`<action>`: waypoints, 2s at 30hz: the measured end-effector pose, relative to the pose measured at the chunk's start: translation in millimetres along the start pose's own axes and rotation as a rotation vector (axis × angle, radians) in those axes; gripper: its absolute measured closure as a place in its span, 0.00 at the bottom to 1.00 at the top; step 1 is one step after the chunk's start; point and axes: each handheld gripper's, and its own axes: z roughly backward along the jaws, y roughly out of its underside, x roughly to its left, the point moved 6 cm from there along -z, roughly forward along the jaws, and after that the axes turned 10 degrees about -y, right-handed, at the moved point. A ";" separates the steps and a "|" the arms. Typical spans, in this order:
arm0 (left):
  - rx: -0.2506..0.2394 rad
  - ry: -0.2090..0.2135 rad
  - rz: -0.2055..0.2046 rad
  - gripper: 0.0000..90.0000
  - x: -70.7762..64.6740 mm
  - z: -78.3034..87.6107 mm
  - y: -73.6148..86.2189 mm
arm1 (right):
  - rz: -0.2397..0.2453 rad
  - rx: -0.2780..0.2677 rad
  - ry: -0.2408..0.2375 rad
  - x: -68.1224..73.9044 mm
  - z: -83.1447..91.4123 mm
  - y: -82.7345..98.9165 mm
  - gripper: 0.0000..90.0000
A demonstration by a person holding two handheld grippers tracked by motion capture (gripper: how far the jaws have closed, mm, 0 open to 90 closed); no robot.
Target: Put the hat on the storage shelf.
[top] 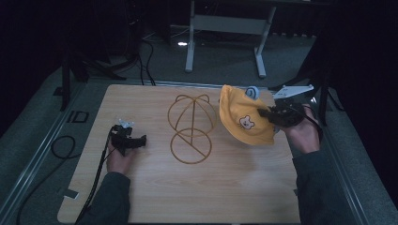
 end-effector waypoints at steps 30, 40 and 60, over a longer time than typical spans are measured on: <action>0.002 0.001 0.000 0.14 0.0 0.2 0.0 | 0.095 -0.157 -0.117 18.8 28.3 -18.2 0.91; 0.002 0.001 0.000 0.14 0.0 0.1 0.0 | 0.126 -0.203 -0.163 28.6 35.0 -28.7 0.91; 0.003 0.001 -0.001 0.14 -0.1 0.1 -0.1 | 0.174 -0.196 -0.209 47.1 12.1 -62.2 0.91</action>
